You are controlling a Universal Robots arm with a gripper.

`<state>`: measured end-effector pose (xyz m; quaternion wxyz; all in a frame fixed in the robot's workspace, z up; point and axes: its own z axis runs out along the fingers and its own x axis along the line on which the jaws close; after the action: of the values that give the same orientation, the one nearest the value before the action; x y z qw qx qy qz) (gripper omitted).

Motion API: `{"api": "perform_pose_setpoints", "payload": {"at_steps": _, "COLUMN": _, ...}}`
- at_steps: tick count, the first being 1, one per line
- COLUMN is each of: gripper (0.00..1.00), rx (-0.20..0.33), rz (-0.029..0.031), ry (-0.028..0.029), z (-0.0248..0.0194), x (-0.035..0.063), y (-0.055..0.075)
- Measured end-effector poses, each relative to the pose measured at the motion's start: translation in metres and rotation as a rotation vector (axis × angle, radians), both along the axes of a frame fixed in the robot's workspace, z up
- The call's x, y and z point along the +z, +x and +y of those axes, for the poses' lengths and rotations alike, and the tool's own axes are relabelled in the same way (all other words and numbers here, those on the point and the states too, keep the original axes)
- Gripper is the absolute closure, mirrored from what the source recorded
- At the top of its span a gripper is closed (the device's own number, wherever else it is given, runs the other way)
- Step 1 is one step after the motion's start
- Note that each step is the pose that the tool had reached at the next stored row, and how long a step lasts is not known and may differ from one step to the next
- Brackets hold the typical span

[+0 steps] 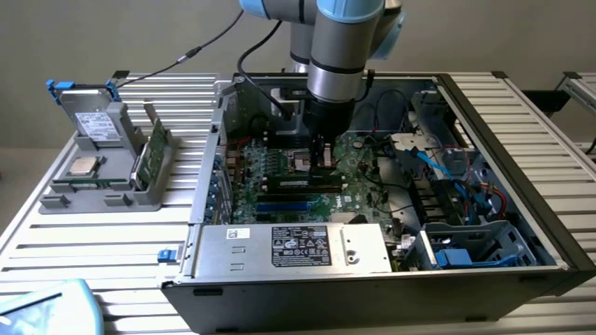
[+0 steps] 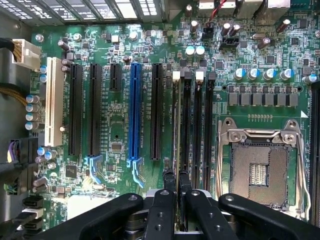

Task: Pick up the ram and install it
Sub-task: 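Insert the ram into the slot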

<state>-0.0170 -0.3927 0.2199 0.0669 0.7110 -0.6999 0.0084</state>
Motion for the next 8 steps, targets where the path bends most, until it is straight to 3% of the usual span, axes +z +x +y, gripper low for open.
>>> {"api": "perform_pose_setpoints", "payload": {"at_steps": 8, "gripper": 0.86, "rx": 0.006, "rz": 0.0001, "ry": -0.0002, "z": 0.0, "x": -0.0012, "y": -0.0002}}
